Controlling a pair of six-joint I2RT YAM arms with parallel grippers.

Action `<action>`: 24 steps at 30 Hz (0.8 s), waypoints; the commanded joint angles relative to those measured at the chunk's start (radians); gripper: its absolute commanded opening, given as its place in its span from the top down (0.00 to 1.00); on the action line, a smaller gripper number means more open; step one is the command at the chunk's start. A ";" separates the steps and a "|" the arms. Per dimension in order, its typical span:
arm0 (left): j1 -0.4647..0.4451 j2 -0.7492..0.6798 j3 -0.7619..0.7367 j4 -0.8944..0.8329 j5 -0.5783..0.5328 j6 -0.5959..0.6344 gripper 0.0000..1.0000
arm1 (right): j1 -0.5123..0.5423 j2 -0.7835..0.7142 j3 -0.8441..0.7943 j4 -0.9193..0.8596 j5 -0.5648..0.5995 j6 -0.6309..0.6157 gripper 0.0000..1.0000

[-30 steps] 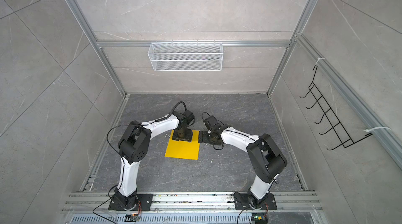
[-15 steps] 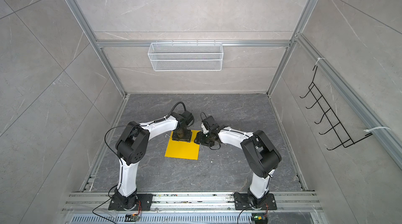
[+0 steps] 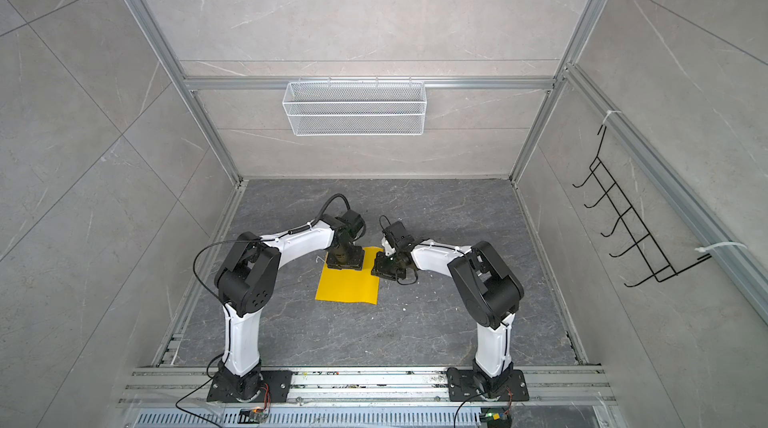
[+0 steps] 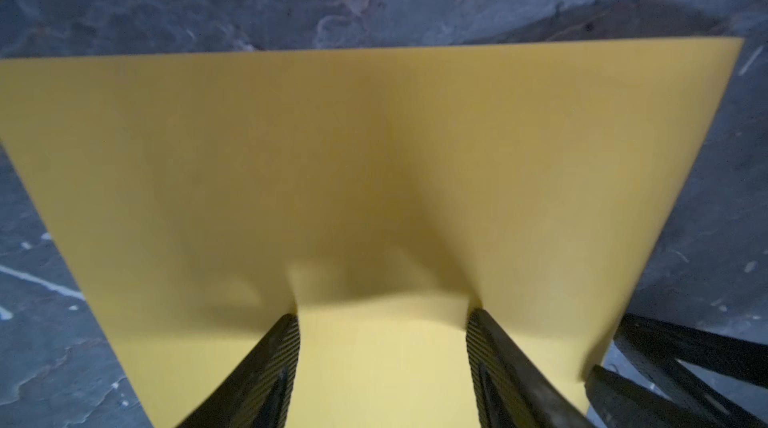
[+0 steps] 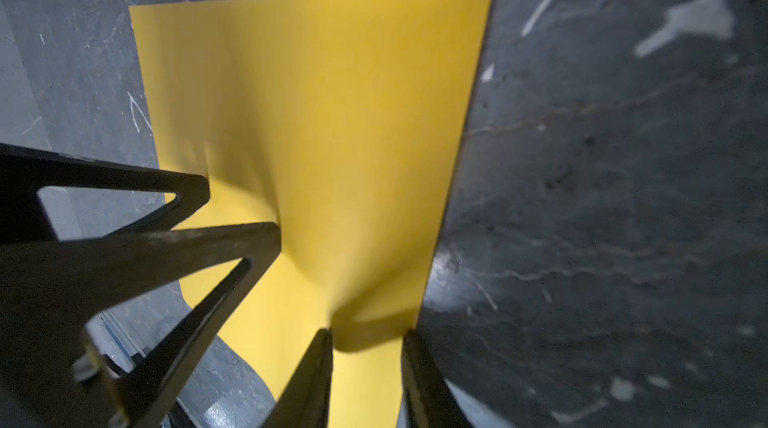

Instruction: Fold a paper plane with a square sheet of paper (pick it up from the middle)

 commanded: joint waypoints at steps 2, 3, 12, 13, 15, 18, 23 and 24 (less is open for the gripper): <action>0.060 0.086 -0.141 0.126 0.190 0.016 0.25 | 0.002 0.057 0.005 -0.007 -0.005 0.006 0.67; 0.072 0.070 -0.159 0.153 0.222 0.016 0.22 | 0.001 0.060 0.007 -0.006 -0.005 0.006 0.67; 0.173 -0.002 -0.328 0.386 0.429 0.004 0.09 | 0.001 0.091 0.037 -0.029 -0.010 -0.009 0.67; 0.178 -0.003 -0.334 0.392 0.429 0.004 0.09 | 0.003 0.094 0.040 -0.032 -0.007 -0.012 0.67; 0.180 0.003 -0.329 0.374 0.413 0.010 0.09 | 0.005 0.098 0.046 -0.039 -0.008 -0.017 0.67; 0.181 0.008 -0.316 0.339 0.380 0.022 0.12 | 0.013 0.104 0.057 -0.037 -0.016 -0.026 0.67; 0.180 0.011 -0.310 0.309 0.347 0.036 0.15 | 0.020 0.116 0.081 -0.031 -0.032 -0.039 0.67; 0.181 0.011 -0.310 0.310 0.346 0.037 0.16 | 0.021 0.120 0.093 -0.039 -0.031 -0.046 0.67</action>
